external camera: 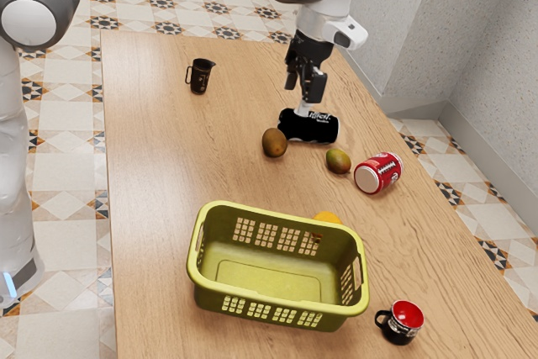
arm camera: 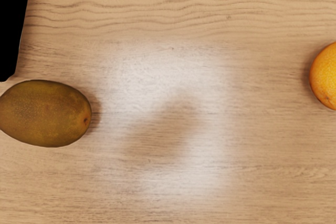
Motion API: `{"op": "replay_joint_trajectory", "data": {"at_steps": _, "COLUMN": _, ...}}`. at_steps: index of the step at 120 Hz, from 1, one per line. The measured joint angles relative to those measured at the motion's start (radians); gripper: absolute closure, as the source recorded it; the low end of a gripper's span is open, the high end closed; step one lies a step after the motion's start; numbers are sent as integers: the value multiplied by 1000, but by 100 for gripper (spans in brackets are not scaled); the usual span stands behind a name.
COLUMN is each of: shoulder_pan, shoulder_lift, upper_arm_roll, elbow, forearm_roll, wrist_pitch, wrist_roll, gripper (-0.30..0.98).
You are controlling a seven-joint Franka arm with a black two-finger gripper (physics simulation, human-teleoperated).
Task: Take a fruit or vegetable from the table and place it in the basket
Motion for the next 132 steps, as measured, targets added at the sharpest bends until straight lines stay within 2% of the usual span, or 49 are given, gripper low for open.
{"op": "replay_joint_trajectory", "data": {"at_steps": 6, "shoulder_pan": -75, "shoulder_lift": 166, "upper_arm_roll": 92, "elbow": 259, "forearm_roll": -14, "wrist_pitch": -34, "wrist_roll": 7, "gripper": 0}}
{"op": "replay_joint_trajectory", "data": {"at_steps": 14, "shoulder_pan": -86, "shoulder_lift": 243, "upper_arm_roll": 136, "elbow": 379, "forearm_roll": -25, "wrist_pitch": -69, "wrist_roll": 16, "gripper": 0}}
{"op": "replay_joint_trajectory", "data": {"at_steps": 61, "shoulder_pan": -93, "shoulder_lift": 273, "upper_arm_roll": 153, "elbow": 430, "forearm_roll": -47, "wrist_pitch": -143, "wrist_roll": 57, "gripper": 0}}
{"op": "replay_joint_trajectory", "data": {"at_steps": 68, "shoulder_pan": -97, "shoulder_lift": 272, "upper_arm_roll": 132, "elbow": 432, "forearm_roll": -46, "wrist_pitch": -143, "wrist_roll": 60, "gripper": 0}}
{"op": "replay_joint_trajectory", "data": {"at_steps": 89, "shoulder_pan": -112, "shoulder_lift": 289, "upper_arm_roll": -42, "elbow": 432, "forearm_roll": -30, "wrist_pitch": -118, "wrist_roll": 56, "gripper": 0}}
{"op": "replay_joint_trajectory", "data": {"at_steps": 110, "shoulder_pan": -116, "shoulder_lift": 306, "upper_arm_roll": -93, "elbow": 430, "forearm_roll": -6, "wrist_pitch": -84, "wrist_roll": 54, "gripper": 0}}
{"op": "replay_joint_trajectory", "data": {"at_steps": 132, "shoulder_pan": -138, "shoulder_lift": 443, "upper_arm_roll": -123, "elbow": 415, "forearm_roll": 3, "wrist_pitch": -20, "wrist_roll": 55, "gripper": 0}}
